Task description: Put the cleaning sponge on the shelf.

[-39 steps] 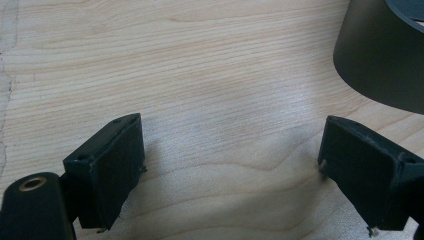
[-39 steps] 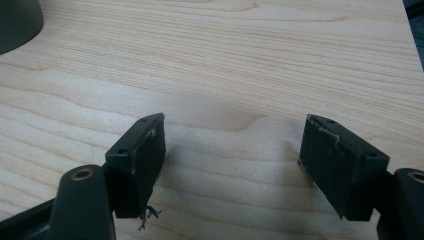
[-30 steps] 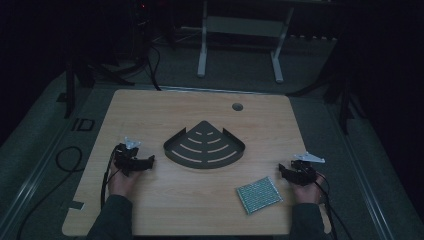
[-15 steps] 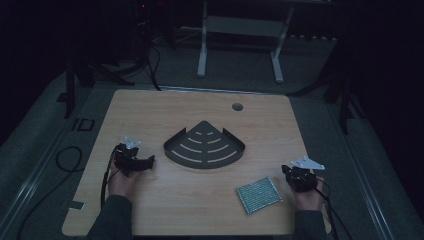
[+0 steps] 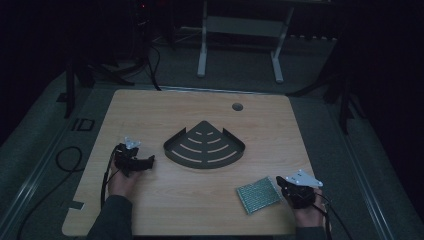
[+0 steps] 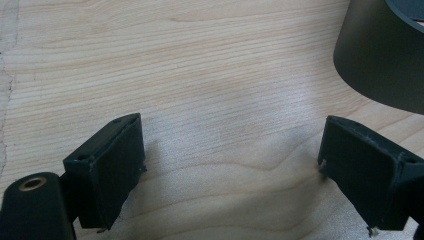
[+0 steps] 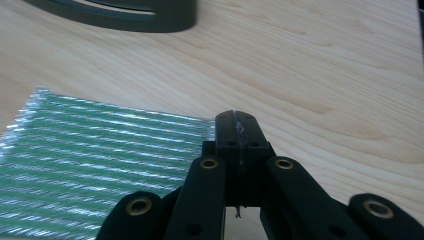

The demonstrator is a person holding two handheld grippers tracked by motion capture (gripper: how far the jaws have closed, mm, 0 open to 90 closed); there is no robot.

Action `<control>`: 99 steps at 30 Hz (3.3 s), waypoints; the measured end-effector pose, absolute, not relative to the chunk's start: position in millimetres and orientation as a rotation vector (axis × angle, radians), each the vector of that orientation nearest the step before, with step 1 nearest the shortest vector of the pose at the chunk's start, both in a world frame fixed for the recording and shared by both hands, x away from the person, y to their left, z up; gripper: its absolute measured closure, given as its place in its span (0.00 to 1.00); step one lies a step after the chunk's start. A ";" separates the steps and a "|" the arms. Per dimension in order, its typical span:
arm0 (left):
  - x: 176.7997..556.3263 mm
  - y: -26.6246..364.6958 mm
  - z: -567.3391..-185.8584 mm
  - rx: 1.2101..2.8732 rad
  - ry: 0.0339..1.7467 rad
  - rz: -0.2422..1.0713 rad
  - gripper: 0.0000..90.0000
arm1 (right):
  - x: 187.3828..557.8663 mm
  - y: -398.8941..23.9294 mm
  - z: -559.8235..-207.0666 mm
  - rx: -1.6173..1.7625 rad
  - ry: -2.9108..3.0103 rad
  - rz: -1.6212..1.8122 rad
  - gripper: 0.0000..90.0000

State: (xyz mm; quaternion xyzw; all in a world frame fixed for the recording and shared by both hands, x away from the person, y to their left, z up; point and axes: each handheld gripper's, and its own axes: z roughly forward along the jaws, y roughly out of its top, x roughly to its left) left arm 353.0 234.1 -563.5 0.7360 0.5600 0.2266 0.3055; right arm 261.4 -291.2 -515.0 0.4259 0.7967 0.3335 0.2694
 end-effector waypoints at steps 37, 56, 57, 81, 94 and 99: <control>353.0 233.9 -563.6 1.947 1.484 0.601 0.13 | 229.8 -241.1 -535.6 0.962 2.427 0.938 1.00; 353.0 234.0 -563.5 1.948 1.484 0.600 0.13 | 263.7 -227.3 -534.0 0.928 2.439 0.879 1.00; 353.0 233.9 -563.6 1.947 1.484 0.601 0.13 | 265.2 -226.4 -533.8 0.927 2.442 0.875 1.00; 353.0 233.9 -563.6 1.947 1.484 0.601 0.13 | 283.2 -207.0 -530.0 0.906 2.462 0.921 0.94; 353.0 233.9 -563.6 1.947 1.484 0.601 0.13 | 301.6 -233.4 -509.6 0.960 2.407 0.893 0.88; 353.0 233.9 -563.6 1.947 1.483 0.601 0.13 | 312.3 -244.6 -508.1 0.981 2.408 0.854 0.87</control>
